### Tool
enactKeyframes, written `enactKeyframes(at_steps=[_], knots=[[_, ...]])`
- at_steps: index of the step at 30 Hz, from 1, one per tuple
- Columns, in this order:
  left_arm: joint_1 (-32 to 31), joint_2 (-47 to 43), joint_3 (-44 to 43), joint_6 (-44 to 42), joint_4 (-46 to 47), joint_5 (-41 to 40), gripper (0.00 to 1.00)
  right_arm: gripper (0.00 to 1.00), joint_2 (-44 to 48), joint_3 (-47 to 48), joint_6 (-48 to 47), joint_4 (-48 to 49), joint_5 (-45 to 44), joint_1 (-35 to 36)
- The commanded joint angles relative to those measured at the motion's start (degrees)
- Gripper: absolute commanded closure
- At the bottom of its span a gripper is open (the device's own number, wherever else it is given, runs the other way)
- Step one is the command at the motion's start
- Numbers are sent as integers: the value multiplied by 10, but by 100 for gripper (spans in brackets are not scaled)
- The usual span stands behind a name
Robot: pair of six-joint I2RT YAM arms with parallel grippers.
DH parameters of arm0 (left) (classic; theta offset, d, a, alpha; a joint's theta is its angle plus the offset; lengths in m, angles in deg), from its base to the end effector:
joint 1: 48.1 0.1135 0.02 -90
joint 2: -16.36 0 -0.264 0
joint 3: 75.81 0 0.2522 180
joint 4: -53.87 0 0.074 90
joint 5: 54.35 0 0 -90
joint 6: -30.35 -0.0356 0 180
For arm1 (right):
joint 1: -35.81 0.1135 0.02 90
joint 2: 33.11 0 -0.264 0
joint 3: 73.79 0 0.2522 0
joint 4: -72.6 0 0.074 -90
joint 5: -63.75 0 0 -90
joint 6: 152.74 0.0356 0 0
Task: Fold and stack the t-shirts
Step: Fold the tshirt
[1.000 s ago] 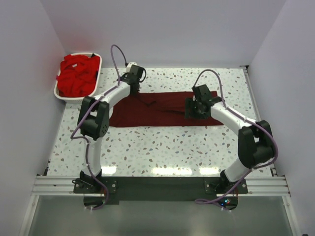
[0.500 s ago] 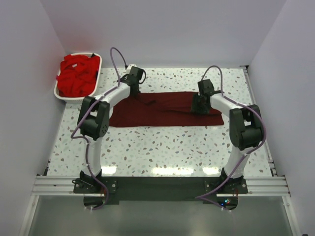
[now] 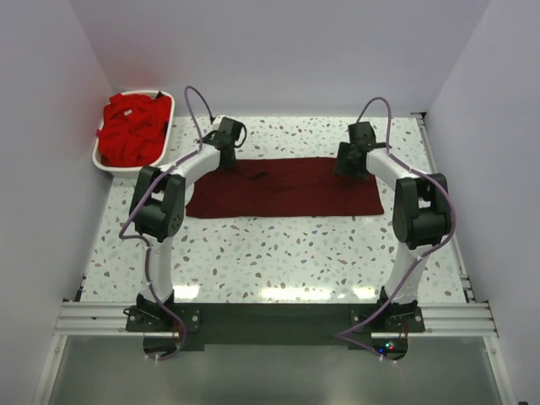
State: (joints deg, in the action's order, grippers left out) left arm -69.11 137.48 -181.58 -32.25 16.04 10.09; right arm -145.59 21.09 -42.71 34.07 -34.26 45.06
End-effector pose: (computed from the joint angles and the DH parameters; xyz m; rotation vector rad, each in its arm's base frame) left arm 0.4380 -0.1517 0.1878 -0.3117 2.3638 0.1674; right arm 0.4175 0.0630 0.1905 0.2920 2.5194 0.0234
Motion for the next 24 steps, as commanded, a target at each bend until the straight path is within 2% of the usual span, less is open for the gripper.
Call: enactKeyframes(at_steps=[1,3,4,6,7,9,17,20,23,24], knots=[[12,-57,7,21,14,3,71,38,61,-14,-8,12,3,1],[15,-74,14,24,12,10,62,36,79,-45,-5,10,12,1],[16,-81,16,27,5,16,53,35,96,-56,-3,11,11,1],[18,-109,27,31,-3,18,43,32,116,-89,-4,11,3,0],[19,-120,34,33,-8,21,34,32,133,-100,-4,15,4,-5],[21,-160,67,38,-14,23,27,32,147,-127,4,16,11,-15],[42,-285,266,72,7,58,26,32,179,-214,57,61,93,-84],[58,-288,324,76,28,65,31,35,175,-242,85,87,124,-107],[69,-266,355,84,41,67,42,38,167,-264,105,103,156,-135],[71,-258,356,88,32,68,49,38,161,-269,116,104,164,-150]])
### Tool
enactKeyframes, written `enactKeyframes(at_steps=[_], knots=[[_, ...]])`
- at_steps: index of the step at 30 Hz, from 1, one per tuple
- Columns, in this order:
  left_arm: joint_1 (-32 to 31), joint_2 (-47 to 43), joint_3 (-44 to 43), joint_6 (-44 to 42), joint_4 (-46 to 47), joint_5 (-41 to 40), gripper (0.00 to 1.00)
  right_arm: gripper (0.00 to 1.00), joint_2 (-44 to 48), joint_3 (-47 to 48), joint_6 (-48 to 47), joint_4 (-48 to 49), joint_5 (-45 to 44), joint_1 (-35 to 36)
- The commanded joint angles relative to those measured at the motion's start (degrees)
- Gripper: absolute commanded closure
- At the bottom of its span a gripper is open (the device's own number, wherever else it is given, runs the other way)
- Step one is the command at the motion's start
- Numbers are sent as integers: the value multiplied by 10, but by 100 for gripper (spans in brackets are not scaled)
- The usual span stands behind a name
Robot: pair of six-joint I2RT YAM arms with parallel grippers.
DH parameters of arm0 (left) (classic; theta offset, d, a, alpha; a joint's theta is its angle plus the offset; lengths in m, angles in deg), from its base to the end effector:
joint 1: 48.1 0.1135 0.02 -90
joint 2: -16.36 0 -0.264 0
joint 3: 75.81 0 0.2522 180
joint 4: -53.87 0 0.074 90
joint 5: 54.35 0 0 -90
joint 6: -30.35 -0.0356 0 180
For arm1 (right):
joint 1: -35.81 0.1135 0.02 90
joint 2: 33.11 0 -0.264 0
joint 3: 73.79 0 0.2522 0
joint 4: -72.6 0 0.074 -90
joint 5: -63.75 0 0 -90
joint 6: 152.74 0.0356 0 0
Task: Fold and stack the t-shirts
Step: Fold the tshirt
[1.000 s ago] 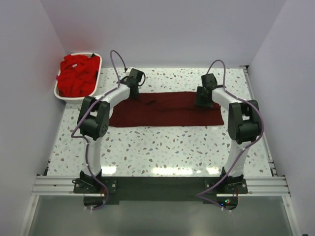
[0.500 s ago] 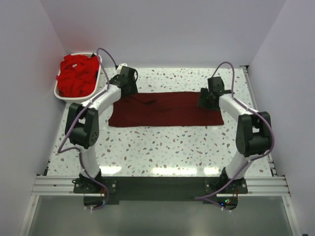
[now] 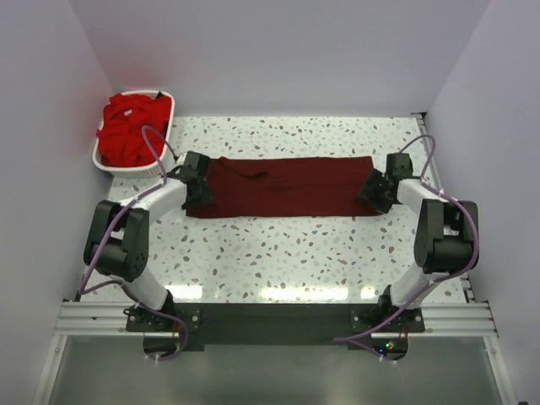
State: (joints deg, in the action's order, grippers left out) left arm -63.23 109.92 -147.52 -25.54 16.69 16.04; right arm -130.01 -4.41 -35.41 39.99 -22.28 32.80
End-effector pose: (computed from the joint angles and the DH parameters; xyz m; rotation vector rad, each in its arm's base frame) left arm 0.3176 -0.0735 0.1909 -0.5326 2.4571 0.1047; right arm 0.3296 -0.0149 0.1641 0.6664 2.5508 0.2374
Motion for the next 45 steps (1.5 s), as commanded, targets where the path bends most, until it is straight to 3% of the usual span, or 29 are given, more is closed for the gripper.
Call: enactKeyframes(at_steps=[1,6,14,16,17,18,21,24,28,35,45], knots=[[14,26,15,23,20,12,53,40,4,-18,47,44,45,-34],[30,49,27,27,-18,34,79,45,0,-60,75,21,51,-87],[53,-77,164,28,-82,64,89,48,144,-128,42,-113,-22,-104],[53,-115,195,34,-99,81,83,46,183,-142,35,-116,-19,-103],[53,-155,198,36,-104,85,77,45,217,-153,30,-115,-12,-101],[53,-174,193,36,-113,86,62,44,236,-157,30,-105,9,-93],[53,-231,158,35,-129,88,44,39,284,-140,26,-95,23,-50],[53,-251,99,36,-102,108,38,37,285,-98,33,-72,56,21],[53,-199,45,51,-26,166,36,38,236,-55,106,-2,109,110],[55,-36,-52,71,18,187,37,38,147,-31,263,133,82,258],[82,85,-112,105,35,194,38,38,2,43,363,238,42,353]])
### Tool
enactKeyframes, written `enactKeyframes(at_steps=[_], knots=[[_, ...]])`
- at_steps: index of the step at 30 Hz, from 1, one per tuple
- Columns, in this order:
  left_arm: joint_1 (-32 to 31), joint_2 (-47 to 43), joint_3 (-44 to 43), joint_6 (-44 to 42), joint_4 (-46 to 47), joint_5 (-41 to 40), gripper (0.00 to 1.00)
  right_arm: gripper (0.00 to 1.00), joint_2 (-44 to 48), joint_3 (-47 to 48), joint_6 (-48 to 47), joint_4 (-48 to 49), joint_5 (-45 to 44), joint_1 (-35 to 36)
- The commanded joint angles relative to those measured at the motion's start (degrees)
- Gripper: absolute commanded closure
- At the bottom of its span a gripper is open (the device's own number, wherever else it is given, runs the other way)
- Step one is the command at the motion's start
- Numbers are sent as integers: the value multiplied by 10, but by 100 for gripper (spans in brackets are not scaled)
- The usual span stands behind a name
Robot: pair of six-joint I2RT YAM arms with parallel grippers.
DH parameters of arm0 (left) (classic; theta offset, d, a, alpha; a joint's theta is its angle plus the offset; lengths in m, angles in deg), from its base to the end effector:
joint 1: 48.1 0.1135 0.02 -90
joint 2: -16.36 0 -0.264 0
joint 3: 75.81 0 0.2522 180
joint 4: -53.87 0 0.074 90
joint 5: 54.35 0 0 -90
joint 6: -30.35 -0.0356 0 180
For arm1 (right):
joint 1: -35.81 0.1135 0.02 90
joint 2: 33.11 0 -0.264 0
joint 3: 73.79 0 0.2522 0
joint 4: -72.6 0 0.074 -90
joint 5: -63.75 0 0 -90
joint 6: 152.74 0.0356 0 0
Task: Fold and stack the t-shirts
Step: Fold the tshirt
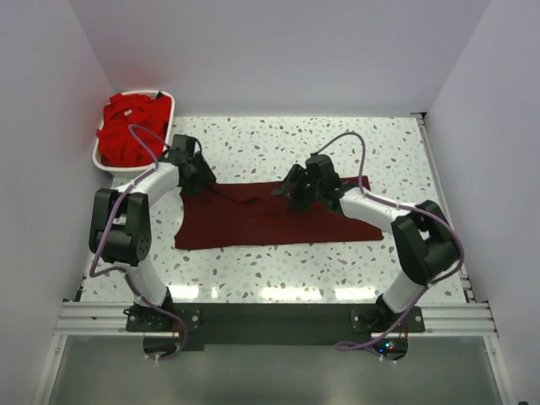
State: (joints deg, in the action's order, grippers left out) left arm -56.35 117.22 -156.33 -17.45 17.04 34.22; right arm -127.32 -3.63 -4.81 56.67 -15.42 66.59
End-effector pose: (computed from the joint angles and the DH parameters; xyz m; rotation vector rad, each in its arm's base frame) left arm 0.3620 -0.0516 0.1930 -0.7674 2.4812 -0.2968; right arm 0.3000 0.1865 0.2040 0.4731 2.4243 0.9721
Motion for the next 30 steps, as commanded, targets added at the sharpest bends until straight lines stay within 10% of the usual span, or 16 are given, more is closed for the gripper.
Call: enactKeyframes(at_steps=[1,24,30], knots=[[17,19,-26,26,34,27,39,38,-37,48,66,76,-32,20],[27,46,-25,20,56,82,51,48,-229,160,227,126,-56,78],[29,29,-29,7,39,57,49,68,-230,166,217,116,-62,79]])
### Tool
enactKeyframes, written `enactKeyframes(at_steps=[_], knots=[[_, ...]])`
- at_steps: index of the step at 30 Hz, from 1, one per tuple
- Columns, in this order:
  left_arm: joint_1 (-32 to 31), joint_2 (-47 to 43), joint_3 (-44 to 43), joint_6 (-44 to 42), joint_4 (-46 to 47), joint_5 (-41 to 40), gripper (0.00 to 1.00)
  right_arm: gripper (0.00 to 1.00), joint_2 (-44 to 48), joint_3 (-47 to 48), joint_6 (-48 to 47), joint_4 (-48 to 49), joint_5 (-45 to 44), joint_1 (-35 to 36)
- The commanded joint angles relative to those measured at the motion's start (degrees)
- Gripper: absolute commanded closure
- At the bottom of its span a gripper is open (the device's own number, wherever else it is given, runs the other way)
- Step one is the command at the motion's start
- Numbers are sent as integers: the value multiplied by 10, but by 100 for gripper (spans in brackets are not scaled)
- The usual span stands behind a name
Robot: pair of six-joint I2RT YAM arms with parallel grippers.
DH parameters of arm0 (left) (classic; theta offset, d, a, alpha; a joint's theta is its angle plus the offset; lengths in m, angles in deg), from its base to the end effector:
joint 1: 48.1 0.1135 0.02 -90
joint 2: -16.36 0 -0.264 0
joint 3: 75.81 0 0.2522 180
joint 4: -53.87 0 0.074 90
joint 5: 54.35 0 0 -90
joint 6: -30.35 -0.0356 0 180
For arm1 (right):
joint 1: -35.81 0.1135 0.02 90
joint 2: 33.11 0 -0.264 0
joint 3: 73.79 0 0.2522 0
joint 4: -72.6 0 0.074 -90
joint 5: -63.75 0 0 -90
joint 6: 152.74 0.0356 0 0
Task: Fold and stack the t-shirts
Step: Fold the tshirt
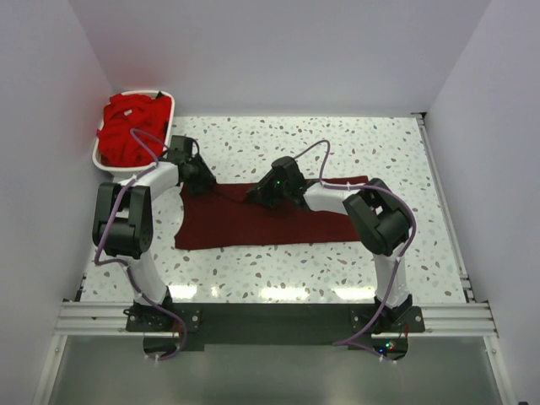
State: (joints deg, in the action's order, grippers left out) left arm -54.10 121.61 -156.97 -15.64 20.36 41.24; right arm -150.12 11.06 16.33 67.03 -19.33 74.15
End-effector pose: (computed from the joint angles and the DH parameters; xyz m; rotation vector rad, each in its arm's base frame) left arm 0.3759 -0.0430 0.1729 -0.8228 2.5036 -0.4402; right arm 0.3424 0.2762 0.1476 0.8099 2.3974 1.1399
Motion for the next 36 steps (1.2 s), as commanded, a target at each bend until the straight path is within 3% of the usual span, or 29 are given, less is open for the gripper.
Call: enactKeyframes(at_steps=[1,2,5,19,25,36], knots=[[6,-17,-22,-16,3,-17,48,73,-1,17,4,12,-25,3],[6,-22,-18,-16,3,-21,48,85,-1,15,3,12,-26,3],[6,-34,-12,-20,2,-26,47,100,6,5,-1,13,-30,3],[7,-72,-7,-17,1,-53,53,100,13,-16,-14,27,-16,1],[6,-30,-16,-16,7,-10,61,100,6,-15,-15,33,-13,1],[6,28,-37,-9,16,-5,61,100,2,-13,-22,34,-4,1]])
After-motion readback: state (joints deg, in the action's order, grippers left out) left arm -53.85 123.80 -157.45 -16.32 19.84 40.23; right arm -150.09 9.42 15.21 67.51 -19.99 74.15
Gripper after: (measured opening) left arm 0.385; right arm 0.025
